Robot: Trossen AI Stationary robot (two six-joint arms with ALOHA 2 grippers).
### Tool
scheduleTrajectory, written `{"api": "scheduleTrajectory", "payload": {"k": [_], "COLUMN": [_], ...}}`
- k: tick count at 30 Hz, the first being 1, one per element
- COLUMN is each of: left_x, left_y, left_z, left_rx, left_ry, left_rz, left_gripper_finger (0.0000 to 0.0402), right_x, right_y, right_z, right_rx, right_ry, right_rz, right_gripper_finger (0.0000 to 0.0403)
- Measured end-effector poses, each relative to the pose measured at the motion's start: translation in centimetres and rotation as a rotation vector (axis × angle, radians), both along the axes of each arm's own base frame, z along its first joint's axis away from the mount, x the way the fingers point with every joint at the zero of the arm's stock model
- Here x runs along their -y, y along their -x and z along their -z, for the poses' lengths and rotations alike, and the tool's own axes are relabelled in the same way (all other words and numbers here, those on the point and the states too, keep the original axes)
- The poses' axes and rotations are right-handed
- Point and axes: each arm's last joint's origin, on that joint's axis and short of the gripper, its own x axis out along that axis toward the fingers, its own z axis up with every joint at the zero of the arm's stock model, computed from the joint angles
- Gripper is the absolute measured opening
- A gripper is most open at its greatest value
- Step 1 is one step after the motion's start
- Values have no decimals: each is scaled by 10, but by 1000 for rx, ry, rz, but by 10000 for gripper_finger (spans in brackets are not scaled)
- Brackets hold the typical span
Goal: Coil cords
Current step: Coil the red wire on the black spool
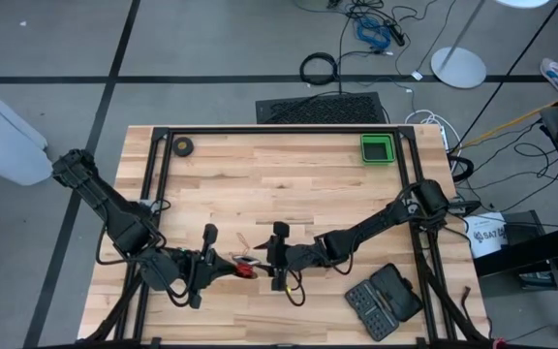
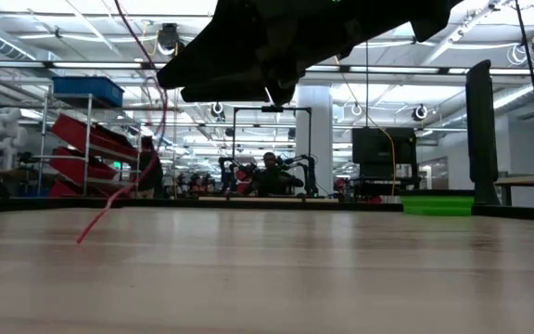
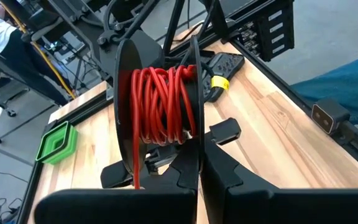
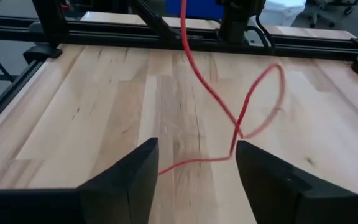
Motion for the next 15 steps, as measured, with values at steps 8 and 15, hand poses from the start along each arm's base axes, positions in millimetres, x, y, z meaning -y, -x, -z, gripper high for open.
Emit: {"api": "scheduleTrajectory", "payload": {"k": [8, 15], "left_x": [0, 0], "left_y": [0, 0], "left_z": [0, 0], "left_rx": [0, 0], "left_ry": [0, 0], "left_rz": [0, 1], "left_gripper_finger": [6, 6], "right_x": [8, 13], "right_y": [-3, -10], "right_z": [0, 22], "right_rx": [7, -10], "right_ry": [-33, -41], "right_rz": [33, 59], "right_gripper_finger": [194, 192]}}
